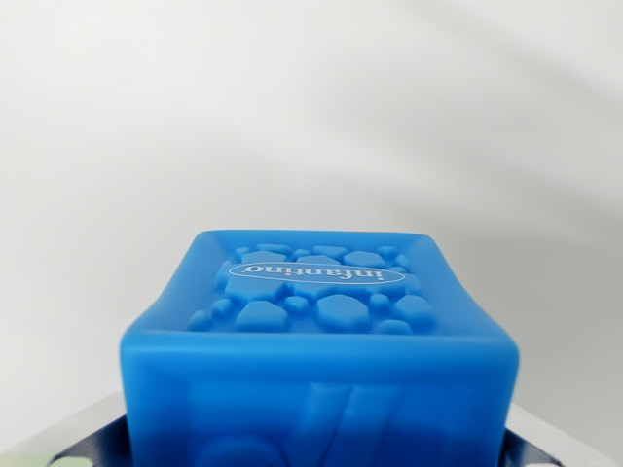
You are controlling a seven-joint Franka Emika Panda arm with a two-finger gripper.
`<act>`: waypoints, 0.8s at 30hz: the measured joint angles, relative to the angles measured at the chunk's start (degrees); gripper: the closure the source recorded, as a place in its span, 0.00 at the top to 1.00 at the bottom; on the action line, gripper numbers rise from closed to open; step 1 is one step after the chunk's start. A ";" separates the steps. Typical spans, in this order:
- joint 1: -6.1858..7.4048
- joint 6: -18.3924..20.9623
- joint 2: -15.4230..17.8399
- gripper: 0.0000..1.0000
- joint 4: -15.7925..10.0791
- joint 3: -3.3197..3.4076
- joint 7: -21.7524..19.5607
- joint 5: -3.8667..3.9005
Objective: Stack cube
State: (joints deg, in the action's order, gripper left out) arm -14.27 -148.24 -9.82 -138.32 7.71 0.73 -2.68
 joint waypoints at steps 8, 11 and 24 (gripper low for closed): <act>1.02 0.11 -0.13 0.00 0.24 0.00 -3.88 0.00; 1.34 0.16 -0.17 0.00 0.33 0.00 -5.17 0.00; 3.09 0.44 -0.49 0.00 0.91 -0.01 -11.91 0.00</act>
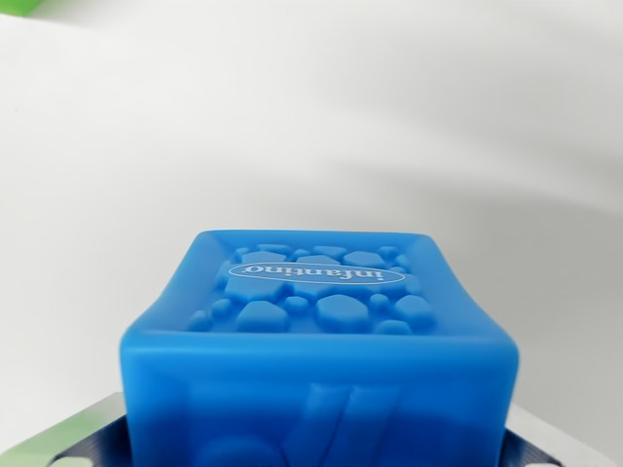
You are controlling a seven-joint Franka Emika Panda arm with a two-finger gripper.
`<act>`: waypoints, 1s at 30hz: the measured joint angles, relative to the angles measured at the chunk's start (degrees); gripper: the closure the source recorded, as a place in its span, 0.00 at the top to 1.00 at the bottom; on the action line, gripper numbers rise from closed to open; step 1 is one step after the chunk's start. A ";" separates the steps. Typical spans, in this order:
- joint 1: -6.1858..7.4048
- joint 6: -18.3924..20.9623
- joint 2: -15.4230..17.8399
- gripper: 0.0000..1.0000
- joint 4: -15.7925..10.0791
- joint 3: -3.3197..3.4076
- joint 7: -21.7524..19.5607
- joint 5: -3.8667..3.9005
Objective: Stack cube
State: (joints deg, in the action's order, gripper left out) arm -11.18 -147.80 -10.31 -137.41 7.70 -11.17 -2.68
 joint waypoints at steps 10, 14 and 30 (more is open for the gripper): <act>1.25 0.19 -0.27 0.00 0.46 0.00 -4.86 0.00; 1.76 0.31 -0.40 0.00 0.72 -0.01 -6.99 0.00; 3.72 0.67 -0.93 0.00 1.59 -0.04 -14.71 -0.01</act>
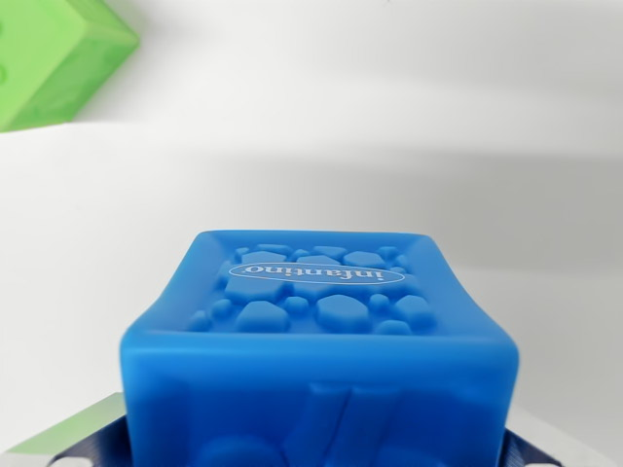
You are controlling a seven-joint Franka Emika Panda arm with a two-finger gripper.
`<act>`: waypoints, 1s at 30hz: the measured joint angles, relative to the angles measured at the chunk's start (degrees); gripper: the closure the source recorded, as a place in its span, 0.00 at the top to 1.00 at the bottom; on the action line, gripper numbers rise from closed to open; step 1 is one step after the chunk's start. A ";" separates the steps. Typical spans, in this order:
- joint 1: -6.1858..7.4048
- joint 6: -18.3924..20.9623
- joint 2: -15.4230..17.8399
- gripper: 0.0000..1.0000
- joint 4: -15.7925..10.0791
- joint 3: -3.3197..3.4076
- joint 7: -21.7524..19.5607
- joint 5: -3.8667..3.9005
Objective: Stack cube
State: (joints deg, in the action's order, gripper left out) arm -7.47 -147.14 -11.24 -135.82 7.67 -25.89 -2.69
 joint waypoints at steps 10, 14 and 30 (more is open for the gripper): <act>1.26 0.29 -0.43 0.00 0.72 -0.02 -5.17 -0.02; 1.77 0.41 -0.58 0.00 0.95 -0.03 -7.19 -0.03; 3.74 0.91 -1.31 0.00 2.20 -0.05 -15.30 -0.08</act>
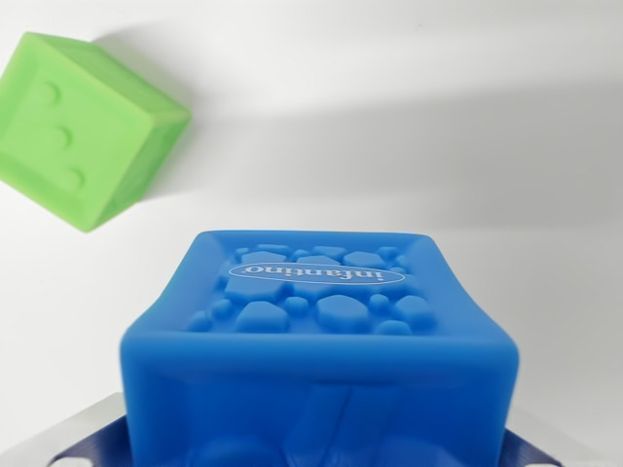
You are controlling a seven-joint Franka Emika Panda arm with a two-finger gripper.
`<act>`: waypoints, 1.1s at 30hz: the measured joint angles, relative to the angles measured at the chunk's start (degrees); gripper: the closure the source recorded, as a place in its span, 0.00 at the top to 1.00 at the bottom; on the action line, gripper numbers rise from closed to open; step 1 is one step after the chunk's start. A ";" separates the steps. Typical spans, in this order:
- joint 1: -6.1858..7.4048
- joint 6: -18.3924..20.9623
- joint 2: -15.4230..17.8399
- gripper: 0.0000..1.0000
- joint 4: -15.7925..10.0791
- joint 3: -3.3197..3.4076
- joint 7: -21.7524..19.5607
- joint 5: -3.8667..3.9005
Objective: Stack cube
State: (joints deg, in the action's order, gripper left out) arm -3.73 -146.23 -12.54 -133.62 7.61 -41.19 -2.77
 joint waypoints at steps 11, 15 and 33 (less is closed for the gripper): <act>1.32 0.30 -0.57 0.00 0.88 -0.04 -5.61 -0.05; 1.73 0.40 -0.74 0.00 1.18 -0.05 -7.38 -0.06; 3.79 1.10 -1.72 0.00 2.83 -0.10 -16.18 -0.18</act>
State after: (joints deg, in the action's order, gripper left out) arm 0.06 -145.12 -14.26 -130.79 7.52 -57.36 -2.95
